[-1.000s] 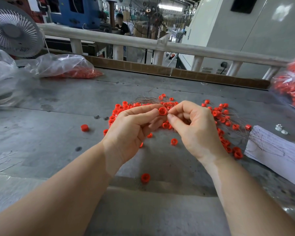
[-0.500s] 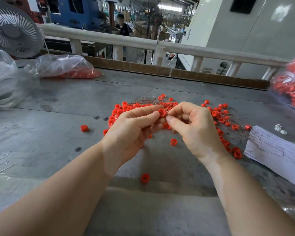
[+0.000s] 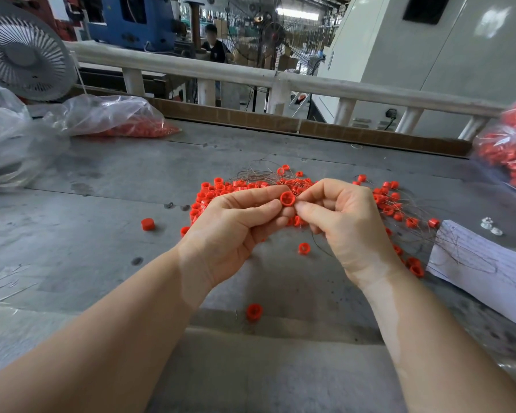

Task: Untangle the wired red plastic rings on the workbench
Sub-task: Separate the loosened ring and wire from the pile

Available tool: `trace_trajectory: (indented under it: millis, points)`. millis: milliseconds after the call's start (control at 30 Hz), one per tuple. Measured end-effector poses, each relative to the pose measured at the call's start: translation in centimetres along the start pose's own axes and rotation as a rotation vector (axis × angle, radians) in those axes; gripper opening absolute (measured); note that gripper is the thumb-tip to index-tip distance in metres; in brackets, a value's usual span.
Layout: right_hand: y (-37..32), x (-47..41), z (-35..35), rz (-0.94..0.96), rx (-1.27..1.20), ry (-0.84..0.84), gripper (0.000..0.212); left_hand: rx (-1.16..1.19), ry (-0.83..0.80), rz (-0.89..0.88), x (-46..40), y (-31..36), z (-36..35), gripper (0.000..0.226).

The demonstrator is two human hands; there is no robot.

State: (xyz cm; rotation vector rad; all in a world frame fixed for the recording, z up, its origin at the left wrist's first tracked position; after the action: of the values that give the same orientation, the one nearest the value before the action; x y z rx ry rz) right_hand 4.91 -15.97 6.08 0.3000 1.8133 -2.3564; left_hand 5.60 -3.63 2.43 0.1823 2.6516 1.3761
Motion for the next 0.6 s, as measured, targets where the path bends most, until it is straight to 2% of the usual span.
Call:
trace_trajectory:
  millis: [233,400,600]
  points:
    - [0.55,-0.05,-0.11,-0.127,-0.195,-0.063,0.020,0.024,-0.065,0.001,0.12,0.08,-0.50,0.022]
    - [0.55,0.14,-0.13,-0.174,-0.237,-0.064,0.018,0.036,-0.139,0.019,0.19,-0.03,-0.96,0.026]
    - [0.49,0.26,-0.14,-0.194,-0.287,-0.066,0.018,0.053,-0.127,0.034,0.19,-0.25,-0.87,0.018]
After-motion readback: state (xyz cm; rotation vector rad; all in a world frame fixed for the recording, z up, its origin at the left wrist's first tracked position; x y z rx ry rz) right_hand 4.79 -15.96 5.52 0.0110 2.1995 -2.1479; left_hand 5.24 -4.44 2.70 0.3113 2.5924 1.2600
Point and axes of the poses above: each hand's wrist, its own x-axis away from the middle knuckle, its own z-axis out of the back of the hand, y = z × x, the point moved 7 cm from there along -x, towards the middle knuckle, and after that the axes turned 7 degrees about -z, right-handed, at the moved point
